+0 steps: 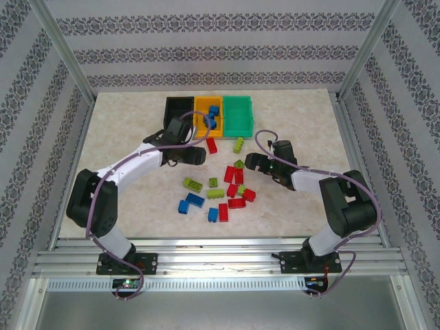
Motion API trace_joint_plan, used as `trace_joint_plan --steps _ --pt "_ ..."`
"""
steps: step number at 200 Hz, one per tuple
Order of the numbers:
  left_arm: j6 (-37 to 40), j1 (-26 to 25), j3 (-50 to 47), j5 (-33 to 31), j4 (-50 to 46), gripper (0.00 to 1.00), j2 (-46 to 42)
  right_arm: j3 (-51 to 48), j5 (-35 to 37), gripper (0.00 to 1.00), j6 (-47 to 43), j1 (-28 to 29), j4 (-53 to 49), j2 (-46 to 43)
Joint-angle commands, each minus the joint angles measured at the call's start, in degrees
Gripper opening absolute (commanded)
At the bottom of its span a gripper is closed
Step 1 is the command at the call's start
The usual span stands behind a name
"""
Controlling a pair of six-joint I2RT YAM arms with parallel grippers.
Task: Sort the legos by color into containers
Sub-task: Pick up the lego from the middle-left of the table.
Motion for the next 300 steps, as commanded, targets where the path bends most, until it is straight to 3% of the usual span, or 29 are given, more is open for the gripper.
trace_joint_plan --steps 1,50,115,184,244,300 --pt "-1.0 -1.0 -5.0 3.2 -1.7 0.75 -3.8 1.7 -0.6 0.95 0.3 0.3 0.0 1.0" --pt "-4.0 -1.9 -13.5 9.8 -6.4 0.73 -10.0 2.2 -1.0 0.95 0.5 0.3 -0.2 1.8" --pt "-8.6 -5.8 -15.6 5.5 -18.0 0.69 -12.1 2.6 -1.2 0.95 0.5 0.1 -0.4 2.3" --pt "-11.7 -9.2 -17.8 3.7 -17.4 0.64 -7.6 1.8 -1.4 0.95 1.1 -0.1 0.4 1.6" --pt "-11.7 -10.9 -16.0 2.3 -17.4 0.48 -2.8 1.6 -1.8 0.95 1.0 -0.5 0.2 1.3" --pt "-12.0 -11.1 -15.1 -0.9 -16.5 0.32 -8.1 1.6 -1.9 0.95 1.0 -0.5 0.1 1.3"
